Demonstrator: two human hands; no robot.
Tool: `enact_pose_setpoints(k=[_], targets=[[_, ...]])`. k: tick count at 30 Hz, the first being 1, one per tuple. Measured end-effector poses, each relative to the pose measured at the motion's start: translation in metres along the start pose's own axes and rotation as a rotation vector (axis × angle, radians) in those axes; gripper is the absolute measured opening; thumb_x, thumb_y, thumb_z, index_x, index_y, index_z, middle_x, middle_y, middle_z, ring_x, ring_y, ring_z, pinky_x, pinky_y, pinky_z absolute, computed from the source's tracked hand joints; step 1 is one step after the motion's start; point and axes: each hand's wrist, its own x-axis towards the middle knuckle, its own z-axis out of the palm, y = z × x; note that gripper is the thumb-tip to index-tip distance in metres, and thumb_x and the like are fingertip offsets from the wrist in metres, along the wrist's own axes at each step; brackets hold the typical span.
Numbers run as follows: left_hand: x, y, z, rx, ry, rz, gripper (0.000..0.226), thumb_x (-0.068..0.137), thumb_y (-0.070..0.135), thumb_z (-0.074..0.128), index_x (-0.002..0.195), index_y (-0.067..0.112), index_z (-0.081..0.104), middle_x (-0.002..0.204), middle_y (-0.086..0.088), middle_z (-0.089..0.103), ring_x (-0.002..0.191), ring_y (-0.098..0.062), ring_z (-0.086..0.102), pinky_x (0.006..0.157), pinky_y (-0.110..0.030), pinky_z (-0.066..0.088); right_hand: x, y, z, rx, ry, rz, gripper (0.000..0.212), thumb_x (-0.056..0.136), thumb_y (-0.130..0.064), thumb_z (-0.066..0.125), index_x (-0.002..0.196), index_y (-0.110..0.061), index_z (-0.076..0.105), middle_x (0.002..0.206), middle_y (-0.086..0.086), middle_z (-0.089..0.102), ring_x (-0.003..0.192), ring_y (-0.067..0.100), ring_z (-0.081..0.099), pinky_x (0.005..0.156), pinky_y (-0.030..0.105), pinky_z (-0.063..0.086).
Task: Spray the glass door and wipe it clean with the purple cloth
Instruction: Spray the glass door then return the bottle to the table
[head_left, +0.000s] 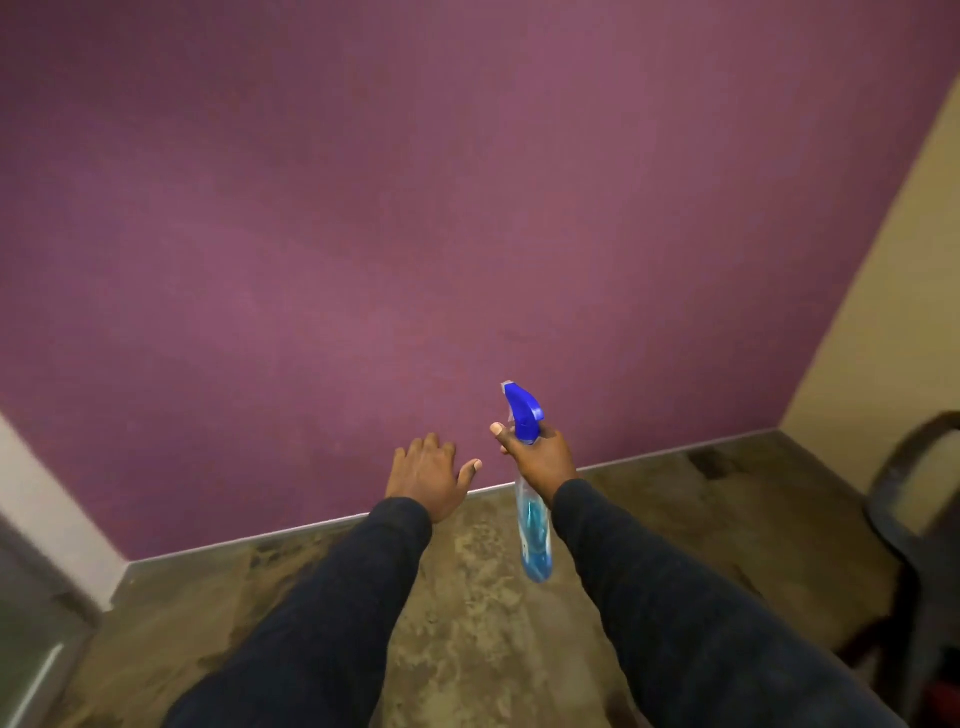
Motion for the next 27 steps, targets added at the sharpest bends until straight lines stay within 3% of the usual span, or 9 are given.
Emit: enact_pose_setpoints(k=[4, 7, 14, 18, 21, 27], targets=[[0.012, 0.059, 0.004, -0.035, -0.021, 0.175, 0.055, 0.102, 0.059, 0.033, 0.121, 0.016, 0.060, 0.126, -0.008, 0.057, 0.118, -0.029, 0.052, 0.097, -0.044, 0.038, -0.019, 0.012, -0.065, -0.056, 0.178, 0.021, 0.045, 0.083, -0.049, 0.079, 0.095, -0.007, 0.069, 0.092, 0.016, 0.075, 0.091, 0.030, 0.071, 0.088, 0.042, 0.055], [0.015, 0.098, 0.008, -0.063, -0.045, 0.300, 0.054, 0.103, 0.059, 0.032, 0.119, 0.015, 0.060, 0.126, -0.008, 0.057, 0.118, -0.028, 0.051, 0.100, -0.044, 0.038, -0.040, 0.018, -0.103, -0.074, 0.320, 0.040, 0.045, 0.083, -0.046, 0.080, 0.092, -0.004, 0.068, 0.081, 0.009, 0.070, 0.077, 0.020, 0.065, 0.083, 0.040, 0.055], [-0.014, 0.177, 0.025, -0.126, -0.131, 0.552, 0.056, 0.102, 0.058, 0.034, 0.126, 0.014, 0.060, 0.130, -0.010, 0.056, 0.122, -0.029, 0.051, 0.106, -0.047, 0.038, -0.112, 0.037, -0.163, -0.140, 0.522, 0.148, 0.037, 0.087, -0.051, 0.074, 0.095, -0.016, 0.070, 0.093, 0.004, 0.076, 0.093, 0.022, 0.072, 0.074, 0.026, 0.052], [-0.046, 0.224, 0.033, -0.148, -0.158, 0.693, 0.055, 0.102, 0.059, 0.034, 0.127, 0.016, 0.059, 0.134, -0.008, 0.055, 0.126, -0.027, 0.049, 0.107, -0.046, 0.037, -0.165, 0.050, -0.197, -0.171, 0.652, 0.213, 0.034, 0.086, -0.053, 0.075, 0.090, -0.019, 0.070, 0.091, 0.002, 0.077, 0.093, 0.019, 0.073, 0.089, 0.036, 0.056], [-0.075, 0.259, 0.036, -0.140, -0.189, 0.783, 0.056, 0.102, 0.059, 0.033, 0.129, 0.017, 0.058, 0.136, -0.008, 0.053, 0.128, -0.027, 0.048, 0.108, -0.046, 0.035, -0.209, 0.055, -0.221, -0.199, 0.759, 0.240, 0.034, 0.086, -0.054, 0.074, 0.080, -0.021, 0.068, 0.081, -0.001, 0.073, 0.082, 0.016, 0.070, 0.084, 0.036, 0.055], [-0.144, 0.330, 0.037, -0.148, -0.180, 0.944, 0.055, 0.101, 0.060, 0.034, 0.125, 0.017, 0.059, 0.133, -0.007, 0.054, 0.127, -0.028, 0.047, 0.106, -0.047, 0.034, -0.306, 0.060, -0.274, -0.193, 0.941, 0.303, 0.048, 0.089, -0.057, 0.069, 0.091, -0.009, 0.071, 0.086, 0.007, 0.077, 0.085, 0.021, 0.072, 0.086, 0.037, 0.055]])
